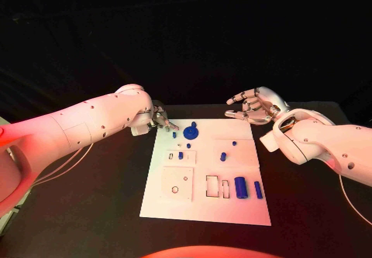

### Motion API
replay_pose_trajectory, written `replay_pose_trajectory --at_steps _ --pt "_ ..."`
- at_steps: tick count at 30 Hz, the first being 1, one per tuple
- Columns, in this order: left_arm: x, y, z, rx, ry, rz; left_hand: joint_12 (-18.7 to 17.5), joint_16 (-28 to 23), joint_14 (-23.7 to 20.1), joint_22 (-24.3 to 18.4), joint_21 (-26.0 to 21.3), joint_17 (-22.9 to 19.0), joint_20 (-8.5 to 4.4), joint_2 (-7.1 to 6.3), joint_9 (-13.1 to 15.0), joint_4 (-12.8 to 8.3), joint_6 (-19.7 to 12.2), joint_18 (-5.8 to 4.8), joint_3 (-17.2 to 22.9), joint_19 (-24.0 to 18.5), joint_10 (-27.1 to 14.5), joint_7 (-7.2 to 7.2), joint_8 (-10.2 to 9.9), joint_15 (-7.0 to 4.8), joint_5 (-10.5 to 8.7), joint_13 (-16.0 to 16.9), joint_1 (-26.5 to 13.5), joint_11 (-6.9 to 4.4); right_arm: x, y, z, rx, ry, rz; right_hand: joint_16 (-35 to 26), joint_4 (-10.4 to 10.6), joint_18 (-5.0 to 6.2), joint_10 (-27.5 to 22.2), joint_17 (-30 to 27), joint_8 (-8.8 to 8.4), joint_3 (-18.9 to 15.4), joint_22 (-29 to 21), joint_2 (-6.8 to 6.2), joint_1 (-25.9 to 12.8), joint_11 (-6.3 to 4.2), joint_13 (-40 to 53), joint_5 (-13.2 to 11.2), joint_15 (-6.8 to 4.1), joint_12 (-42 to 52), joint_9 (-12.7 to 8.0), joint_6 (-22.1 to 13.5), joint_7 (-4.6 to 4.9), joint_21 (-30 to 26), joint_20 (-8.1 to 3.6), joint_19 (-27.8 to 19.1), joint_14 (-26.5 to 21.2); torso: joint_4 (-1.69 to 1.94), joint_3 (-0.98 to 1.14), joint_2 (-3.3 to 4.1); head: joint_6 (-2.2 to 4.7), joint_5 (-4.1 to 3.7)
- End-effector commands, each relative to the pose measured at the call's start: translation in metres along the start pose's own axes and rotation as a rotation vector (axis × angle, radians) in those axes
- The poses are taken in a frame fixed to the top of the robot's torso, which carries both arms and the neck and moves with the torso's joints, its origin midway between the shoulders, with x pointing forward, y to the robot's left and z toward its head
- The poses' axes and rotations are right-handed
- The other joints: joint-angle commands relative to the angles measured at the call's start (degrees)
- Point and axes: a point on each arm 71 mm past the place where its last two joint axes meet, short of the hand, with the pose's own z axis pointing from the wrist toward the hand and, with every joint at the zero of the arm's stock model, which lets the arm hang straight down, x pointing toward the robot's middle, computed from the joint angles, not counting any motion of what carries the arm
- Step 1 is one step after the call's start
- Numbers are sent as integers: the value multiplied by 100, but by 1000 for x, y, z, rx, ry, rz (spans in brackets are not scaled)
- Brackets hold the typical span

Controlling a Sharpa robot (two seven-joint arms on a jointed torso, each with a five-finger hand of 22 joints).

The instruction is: Assemble the parts on the task board

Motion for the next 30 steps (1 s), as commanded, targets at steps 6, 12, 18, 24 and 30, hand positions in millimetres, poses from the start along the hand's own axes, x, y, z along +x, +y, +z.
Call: replay_pose_trajectory --at_steps 6,12,18,24,30 --pt "6 -3 3 20 46 8 -26 -17 423 -10 -35 1049 -7 51 -11 -9 -53 96 47 -35 -40 7 -33 43 22 -5 18 9 1 2 0 -23 -3 -2 -31 -23 103 -36 527 29 1 1070 8 15 -18 -3 13 8 -5 8 -39 -6 -10 17 95 306 4 2 0 -3 -13" --pt "10 -4 7 19 59 3 -20 -13 425 -1 -32 1056 -2 79 -18 -12 -54 94 67 -29 -46 9 -35 46 23 -4 29 12 1 3 1 -23 -2 -2 -31 -23 103 -36 527 29 1 1070 8 15 -18 -3 13 8 -5 8 -39 -6 -10 17 95 306 1 1 -3 1 -9" --pt "11 0 10 18 69 -26 -14 -12 423 -3 -36 1055 8 149 -41 -20 -51 96 145 -36 -75 14 -39 52 25 -24 103 17 2 3 1 -22 0 -1 -31 -25 104 -31 530 32 4 1069 11 21 -18 2 13 8 2 8 -39 -6 -14 16 94 307 -3 1 -6 13 -3" --pt "12 1 12 23 68 -41 9 -4 426 3 -35 1068 13 176 -55 -25 -36 96 212 -34 -78 15 -34 54 24 -14 181 17 3 3 2 -20 3 -1 -26 -25 100 -23 537 33 5 1077 13 22 -18 10 13 8 12 9 -38 -6 6 16 103 309 5 0 -7 9 -9" --pt "12 0 12 31 74 -48 21 -1 427 12 -31 1070 16 205 -72 -25 -31 94 286 -29 -86 14 -36 54 23 -20 248 17 3 3 2 -20 4 -1 -26 -25 100 -23 537 33 5 1077 13 22 -18 10 13 8 12 9 -38 -6 6 16 103 309 0 4 -4 8 -10"
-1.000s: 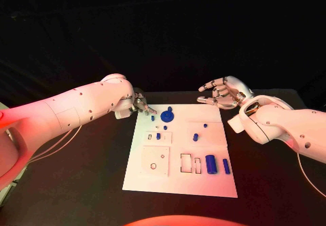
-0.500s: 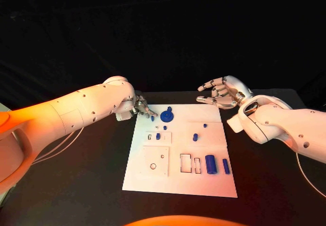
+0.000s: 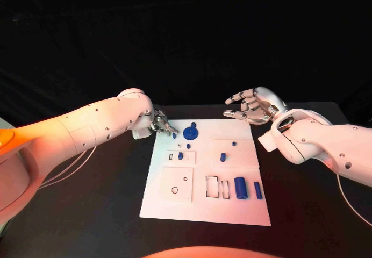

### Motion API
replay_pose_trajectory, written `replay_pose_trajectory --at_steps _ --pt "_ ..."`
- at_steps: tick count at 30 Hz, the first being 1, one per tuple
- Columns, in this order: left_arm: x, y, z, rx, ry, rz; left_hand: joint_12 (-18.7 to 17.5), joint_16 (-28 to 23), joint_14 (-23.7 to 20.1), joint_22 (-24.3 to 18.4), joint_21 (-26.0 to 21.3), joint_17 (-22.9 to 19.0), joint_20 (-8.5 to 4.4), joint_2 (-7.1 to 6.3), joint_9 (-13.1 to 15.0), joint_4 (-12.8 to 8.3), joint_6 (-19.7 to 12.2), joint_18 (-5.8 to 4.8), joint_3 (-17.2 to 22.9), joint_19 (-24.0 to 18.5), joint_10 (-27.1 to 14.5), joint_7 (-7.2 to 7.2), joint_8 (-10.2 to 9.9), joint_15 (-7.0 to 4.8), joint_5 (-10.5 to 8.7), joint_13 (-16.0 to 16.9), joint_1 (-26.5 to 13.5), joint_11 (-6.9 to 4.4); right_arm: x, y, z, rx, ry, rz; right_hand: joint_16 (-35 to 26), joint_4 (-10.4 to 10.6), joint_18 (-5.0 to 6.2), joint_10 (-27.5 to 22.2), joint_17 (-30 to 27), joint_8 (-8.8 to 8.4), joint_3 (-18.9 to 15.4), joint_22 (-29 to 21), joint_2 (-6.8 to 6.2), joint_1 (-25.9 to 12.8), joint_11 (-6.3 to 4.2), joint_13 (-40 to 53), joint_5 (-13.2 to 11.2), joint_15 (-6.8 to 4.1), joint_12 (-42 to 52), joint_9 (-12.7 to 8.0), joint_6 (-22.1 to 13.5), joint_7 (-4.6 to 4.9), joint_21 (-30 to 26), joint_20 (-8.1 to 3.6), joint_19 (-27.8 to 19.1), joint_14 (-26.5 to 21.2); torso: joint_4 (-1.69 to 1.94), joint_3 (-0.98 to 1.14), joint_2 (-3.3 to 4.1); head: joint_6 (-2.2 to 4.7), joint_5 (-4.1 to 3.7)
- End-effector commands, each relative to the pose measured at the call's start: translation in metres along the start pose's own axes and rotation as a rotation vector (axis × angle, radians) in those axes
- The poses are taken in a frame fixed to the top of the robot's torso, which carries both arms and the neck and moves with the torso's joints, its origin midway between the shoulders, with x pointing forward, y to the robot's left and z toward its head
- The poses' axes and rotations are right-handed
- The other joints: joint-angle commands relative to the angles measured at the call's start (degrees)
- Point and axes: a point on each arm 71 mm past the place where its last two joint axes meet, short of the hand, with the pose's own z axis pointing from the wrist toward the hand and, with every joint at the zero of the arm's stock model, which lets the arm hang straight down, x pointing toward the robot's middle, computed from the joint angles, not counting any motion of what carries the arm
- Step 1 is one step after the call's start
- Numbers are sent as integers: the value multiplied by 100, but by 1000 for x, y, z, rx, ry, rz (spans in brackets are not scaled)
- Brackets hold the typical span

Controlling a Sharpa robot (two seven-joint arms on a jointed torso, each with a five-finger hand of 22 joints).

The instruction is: Assemble the parts on the task board

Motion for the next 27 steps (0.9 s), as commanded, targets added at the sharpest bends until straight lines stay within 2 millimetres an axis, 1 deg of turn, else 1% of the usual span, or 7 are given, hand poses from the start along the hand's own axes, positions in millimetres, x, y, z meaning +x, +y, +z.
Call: replay_pose_trajectory --at_steps 1,6,10,19,21,26,27 --pt "2 -4 0 30 24 -13 22 -1 447 9 -31 1069 16 21 -12 -2 -7 94 57 -30 -27 -8 -13 34 23 -7 72 -4 1 1 0 -13 6 -2 -26 -25 100 -23 535 33 5 1079 13 22 -18 9 13 8 12 10 -38 -6 6 16 103 309 -3 3 2 -1 0" --pt "2 -3 0 35 27 -21 34 3 448 13 -31 1074 16 56 -31 -4 14 94 150 -30 -32 -19 -12 28 21 -10 144 -13 1 1 1 -13 8 -2 -26 -25 100 -23 535 33 5 1079 13 22 -18 9 13 8 12 10 -38 -6 6 16 103 309 4 8 0 -12 1" --pt "2 -3 0 40 29 -26 49 7 449 20 -31 1078 8 90 -72 -21 27 94 420 -31 -45 -36 -19 12 13 -29 365 -32 2 1 1 -14 8 -2 -26 -25 100 -23 535 33 5 1079 13 22 -18 9 13 8 12 10 -38 -6 6 16 103 309 5 7 -3 -19 7" --pt "3 -4 0 47 46 -25 81 28 459 59 -19 1108 -18 -17 -111 -87 97 88 1109 -12 -29 -80 22 -26 1 -49 761 -72 2 1 2 -14 9 -2 -33 -25 103 -20 526 40 11 1074 22 27 -20 7 13 6 13 11 -32 -8 -9 15 98 307 -6 6 0 -20 3" --pt "3 -3 0 48 48 -25 79 33 463 60 -20 1117 -22 -44 -114 -93 112 87 1211 -13 -27 -79 31 -25 -1 -60 781 -74 2 1 1 -14 9 -2 -33 -25 103 -20 526 40 11 1074 22 27 -20 7 13 6 13 11 -32 -8 -9 15 98 307 -6 13 3 -34 -2" --pt "3 -3 0 48 48 -26 74 36 464 73 -17 1119 -28 -94 -116 -132 127 85 1414 -6 -20 -84 43 -29 -6 -79 827 -79 1 1 1 -13 8 -2 -33 -25 103 -20 526 40 11 1074 22 27 -20 7 13 6 13 11 -32 -8 -9 15 98 307 -3 2 0 -51 0" --pt "3 -3 0 48 48 -26 70 41 467 74 -18 1129 -31 -113 -113 -175 132 85 1542 -7 -15 -87 53 -33 -5 -89 860 -83 1 1 1 -13 8 -3 -33 -25 103 -20 526 40 11 1074 22 27 -20 7 13 6 13 11 -32 -8 -9 15 98 307 -1 2 -2 -52 0"
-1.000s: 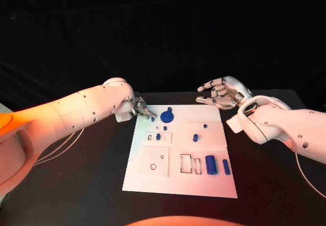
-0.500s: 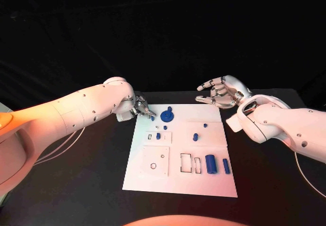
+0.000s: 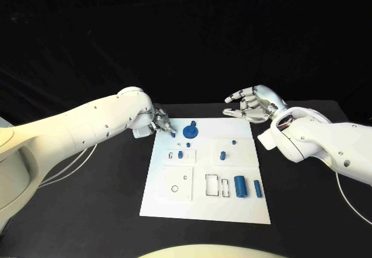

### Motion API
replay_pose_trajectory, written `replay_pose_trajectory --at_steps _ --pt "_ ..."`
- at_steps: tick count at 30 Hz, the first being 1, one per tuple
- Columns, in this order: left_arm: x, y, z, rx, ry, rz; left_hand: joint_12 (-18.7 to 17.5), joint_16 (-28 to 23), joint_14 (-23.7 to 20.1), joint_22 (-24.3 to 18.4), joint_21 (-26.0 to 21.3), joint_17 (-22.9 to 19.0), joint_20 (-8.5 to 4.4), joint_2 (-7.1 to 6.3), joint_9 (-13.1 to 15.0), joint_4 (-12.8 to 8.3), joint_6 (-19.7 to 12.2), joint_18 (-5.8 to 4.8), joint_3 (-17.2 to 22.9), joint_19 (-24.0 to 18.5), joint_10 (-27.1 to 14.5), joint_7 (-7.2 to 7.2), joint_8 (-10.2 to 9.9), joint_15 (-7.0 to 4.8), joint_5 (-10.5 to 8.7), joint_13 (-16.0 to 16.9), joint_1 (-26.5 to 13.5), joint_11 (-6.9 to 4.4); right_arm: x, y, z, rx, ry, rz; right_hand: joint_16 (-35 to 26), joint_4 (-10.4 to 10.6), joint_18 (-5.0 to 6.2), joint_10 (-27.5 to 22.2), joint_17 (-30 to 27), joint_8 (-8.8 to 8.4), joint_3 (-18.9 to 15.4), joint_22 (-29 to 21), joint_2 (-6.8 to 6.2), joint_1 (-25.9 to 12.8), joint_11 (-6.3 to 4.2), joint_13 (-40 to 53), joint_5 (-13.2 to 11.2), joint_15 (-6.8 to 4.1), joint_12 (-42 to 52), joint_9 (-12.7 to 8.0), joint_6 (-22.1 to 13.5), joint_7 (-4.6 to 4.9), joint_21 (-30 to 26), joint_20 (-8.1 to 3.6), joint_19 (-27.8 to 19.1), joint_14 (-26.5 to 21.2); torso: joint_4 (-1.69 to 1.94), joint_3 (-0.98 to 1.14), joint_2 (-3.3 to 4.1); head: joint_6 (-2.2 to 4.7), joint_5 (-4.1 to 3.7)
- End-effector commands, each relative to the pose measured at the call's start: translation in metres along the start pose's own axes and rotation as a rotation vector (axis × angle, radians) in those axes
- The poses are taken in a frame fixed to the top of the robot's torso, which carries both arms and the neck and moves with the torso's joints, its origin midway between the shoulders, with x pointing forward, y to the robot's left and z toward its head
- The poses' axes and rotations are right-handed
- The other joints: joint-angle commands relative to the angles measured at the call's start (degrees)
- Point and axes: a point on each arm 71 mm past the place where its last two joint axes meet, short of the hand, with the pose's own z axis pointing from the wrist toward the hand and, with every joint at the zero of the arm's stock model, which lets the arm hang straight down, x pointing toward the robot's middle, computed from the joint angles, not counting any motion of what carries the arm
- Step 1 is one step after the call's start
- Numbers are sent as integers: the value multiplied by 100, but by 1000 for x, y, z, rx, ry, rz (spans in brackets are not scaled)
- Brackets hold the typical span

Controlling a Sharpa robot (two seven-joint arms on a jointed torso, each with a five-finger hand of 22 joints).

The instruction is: Assemble the parts on the task board

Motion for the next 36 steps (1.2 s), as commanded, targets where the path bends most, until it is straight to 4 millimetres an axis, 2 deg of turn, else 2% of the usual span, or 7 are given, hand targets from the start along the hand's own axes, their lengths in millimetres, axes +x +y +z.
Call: replay_pose_trajectory --at_steps 1,4,12,14,19,29,36 --pt "2 -2 0 17 25 2 7 36 466 16 -14 1122 -32 -25 14 -46 41 83 133 -1 25 4 36 -33 -1 -11 68 -40 1 1 0 -14 8 -2 -33 -25 103 -20 527 18 11 1075 22 27 -20 6 13 6 13 5 -32 -8 -8 15 98 307 5 -7 -3 -11 2" --pt "2 -1 0 17 26 2 4 51 477 26 -11 1149 -41 -60 27 -184 55 82 392 4 45 -8 62 -44 0 -18 139 -52 1 1 0 -14 8 -2 -33 -25 103 -20 527 18 11 1075 22 27 -20 6 13 6 13 5 -32 -8 -8 15 98 307 8 -8 -7 -14 5" --pt "1 4 -3 29 19 -23 -21 93 507 145 58 1224 -49 -346 154 -1097 150 63 1981 72 149 35 171 -30 148 -64 -186 -33 1 1 0 -14 7 -3 -33 -25 103 -20 527 18 11 1075 22 27 -20 6 13 6 13 5 -32 -8 -8 15 98 307 7 -9 -5 -13 40" --pt "0 5 -5 45 17 -50 60 136 538 249 120 1307 -69 -461 187 -1252 272 43 2174 154 271 13 212 -57 547 55 -366 -66 0 1 0 -14 7 -3 -33 -25 103 -20 527 18 11 1075 22 27 -20 6 13 6 13 5 -32 -8 -8 15 98 307 13 -8 -9 -15 49" --pt "2 8 -13 85 8 -118 166 185 573 482 258 1402 -144 -683 239 -1499 517 -9 2311 343 543 -82 244 -139 1428 273 -647 -151 0 0 -1 -13 4 -3 -45 -23 107 -17 512 25 13 1068 24 27 -21 3 12 5 14 7 -29 -9 -28 14 91 304 16 -9 -5 -21 82" --pt "6 15 -34 136 -51 -211 219 183 573 658 357 1398 -211 -798 278 -1636 722 -50 2347 484 756 -157 214 -206 1924 451 -793 -223 -3 -1 -2 -10 -2 -5 -45 -23 107 -17 512 25 13 1068 24 27 -21 3 12 5 14 7 -29 -9 -28 14 91 304 12 -12 -17 -36 151" --pt "15 16 -48 150 -100 -172 222 183 574 680 370 1398 -226 -825 290 -1664 760 -54 2352 501 793 -172 208 -220 2037 476 -823 -238 -5 -2 -3 -8 -5 -6 -43 -20 104 -16 517 28 15 1072 29 24 -22 1 12 4 14 7 -28 -9 -20 13 96 305 39 -21 -23 -57 151"
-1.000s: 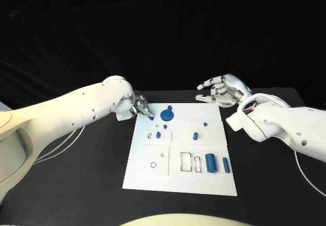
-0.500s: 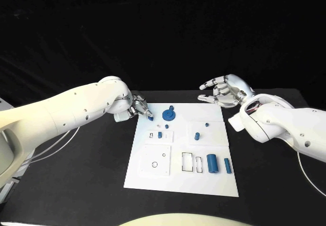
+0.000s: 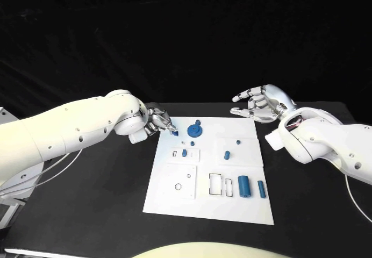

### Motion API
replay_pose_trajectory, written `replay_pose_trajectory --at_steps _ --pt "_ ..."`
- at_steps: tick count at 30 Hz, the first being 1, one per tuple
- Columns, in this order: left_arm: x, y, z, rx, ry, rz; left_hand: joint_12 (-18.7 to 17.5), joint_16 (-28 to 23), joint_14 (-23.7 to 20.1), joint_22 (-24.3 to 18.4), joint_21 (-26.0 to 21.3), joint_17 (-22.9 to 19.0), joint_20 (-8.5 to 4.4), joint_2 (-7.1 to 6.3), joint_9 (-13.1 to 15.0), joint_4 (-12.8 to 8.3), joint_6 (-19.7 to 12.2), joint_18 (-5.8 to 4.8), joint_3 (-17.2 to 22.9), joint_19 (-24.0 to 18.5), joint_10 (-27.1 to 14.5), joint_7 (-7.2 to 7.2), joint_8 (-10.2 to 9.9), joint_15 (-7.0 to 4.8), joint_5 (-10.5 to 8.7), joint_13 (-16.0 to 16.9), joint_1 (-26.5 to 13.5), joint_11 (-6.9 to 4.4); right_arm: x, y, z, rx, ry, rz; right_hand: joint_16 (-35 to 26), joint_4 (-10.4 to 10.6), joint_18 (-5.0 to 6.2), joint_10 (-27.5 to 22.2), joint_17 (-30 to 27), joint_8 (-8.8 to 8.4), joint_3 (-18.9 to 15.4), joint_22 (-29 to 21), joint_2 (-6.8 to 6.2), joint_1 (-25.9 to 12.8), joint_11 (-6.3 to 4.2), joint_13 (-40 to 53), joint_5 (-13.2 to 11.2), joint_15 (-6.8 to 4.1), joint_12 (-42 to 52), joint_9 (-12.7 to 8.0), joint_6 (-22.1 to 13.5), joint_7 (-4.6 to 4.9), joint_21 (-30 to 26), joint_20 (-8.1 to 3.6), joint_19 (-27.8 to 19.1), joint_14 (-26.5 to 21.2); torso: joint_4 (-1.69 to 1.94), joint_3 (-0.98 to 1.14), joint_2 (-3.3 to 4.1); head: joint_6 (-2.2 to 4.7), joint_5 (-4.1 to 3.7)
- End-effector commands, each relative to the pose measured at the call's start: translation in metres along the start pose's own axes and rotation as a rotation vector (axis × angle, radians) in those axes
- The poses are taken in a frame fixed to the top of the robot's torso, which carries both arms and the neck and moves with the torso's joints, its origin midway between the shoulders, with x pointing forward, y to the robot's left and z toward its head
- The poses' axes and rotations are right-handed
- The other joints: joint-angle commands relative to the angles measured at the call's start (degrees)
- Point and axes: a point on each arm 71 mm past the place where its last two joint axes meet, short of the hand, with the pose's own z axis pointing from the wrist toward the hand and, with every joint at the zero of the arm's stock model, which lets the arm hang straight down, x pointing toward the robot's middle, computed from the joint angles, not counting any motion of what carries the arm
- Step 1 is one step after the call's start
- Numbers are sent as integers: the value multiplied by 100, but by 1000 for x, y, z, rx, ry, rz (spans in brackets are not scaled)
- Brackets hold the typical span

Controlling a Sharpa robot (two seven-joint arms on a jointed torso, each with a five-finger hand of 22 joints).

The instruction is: Assemble the parts on the task board

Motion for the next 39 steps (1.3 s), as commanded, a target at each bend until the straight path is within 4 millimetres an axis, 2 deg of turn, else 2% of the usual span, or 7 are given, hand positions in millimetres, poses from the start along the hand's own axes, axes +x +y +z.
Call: replay_pose_trajectory --at_steps 1,6,12,17,23,34,39 --pt "2 -3 -4 18 -68 6 19 30 573 393 40 1400 8 -12 272 -1071 161 -54 1029 38 55 -129 -18 -54 40 7 -49 6 0 2 -1 -16 4 -2 -19 -20 104 -16 519 28 15 1068 29 24 -22 1 12 4 14 9 -28 -9 -20 13 96 305 14 -5 -5 -15 11" --pt "13 0 -10 21 -94 91 11 31 574 397 42 1402 6 -18 274 -1077 168 -55 1028 42 56 -132 -18 -56 51 -2 -51 3 0 1 -1 -15 3 -2 -19 -20 104 -16 519 28 15 1068 29 24 -22 1 12 4 14 9 -28 -9 -20 13 96 305 0 -1 -10 -26 46" --pt "27 5 -12 19 -90 179 -14 25 570 398 43 1390 5 -22 275 -1080 173 -55 1028 43 45 -134 -18 -57 57 -38 -53 1 -1 0 -1 -13 1 -3 -19 -20 104 -16 519 28 15 1068 29 24 -22 1 12 4 14 9 -28 -9 -20 13 96 305 13 -3 -8 -39 44" --pt "38 10 -10 8 -59 217 -19 23 569 400 44 1387 5 -23 276 -1081 174 -56 1028 44 43 -134 -18 -57 57 -45 -53 1 -1 0 -2 -13 0 -3 -19 -20 104 -16 519 28 15 1068 29 24 -22 1 12 4 14 9 -28 -9 -20 13 96 305 7 -2 -1 -39 54" --pt "44 11 -9 5 -40 240 -32 23 569 402 45 1388 4 -25 276 -1083 176 -56 1028 46 39 -136 -18 -58 59 -62 -53 -1 -1 0 -2 -13 1 -3 -19 -20 104 -16 519 28 15 1068 29 24 -22 1 12 4 14 9 -28 -9 -20 13 96 305 -10 5 -1 -42 73" --pt "53 10 -4 8 -14 280 -65 20 567 386 38 1382 2 -28 277 -1088 181 -52 1029 32 28 -138 -22 -60 59 -105 -54 -3 -1 0 -2 -13 4 -1 -18 -12 104 -17 525 33 16 1067 37 12 -22 -6 11 3 11 9 -30 -10 -24 12 97 308 -3 8 3 -37 68" --pt "58 10 -3 7 6 302 -75 19 567 383 36 1379 1 -28 277 -1089 182 -51 1029 29 25 -138 -24 -60 59 -117 -54 -3 0 1 -2 -15 5 0 -18 -12 104 -17 525 33 16 1067 37 12 -22 -6 11 3 11 9 -30 -10 -24 12 97 308 -12 6 0 -49 63"
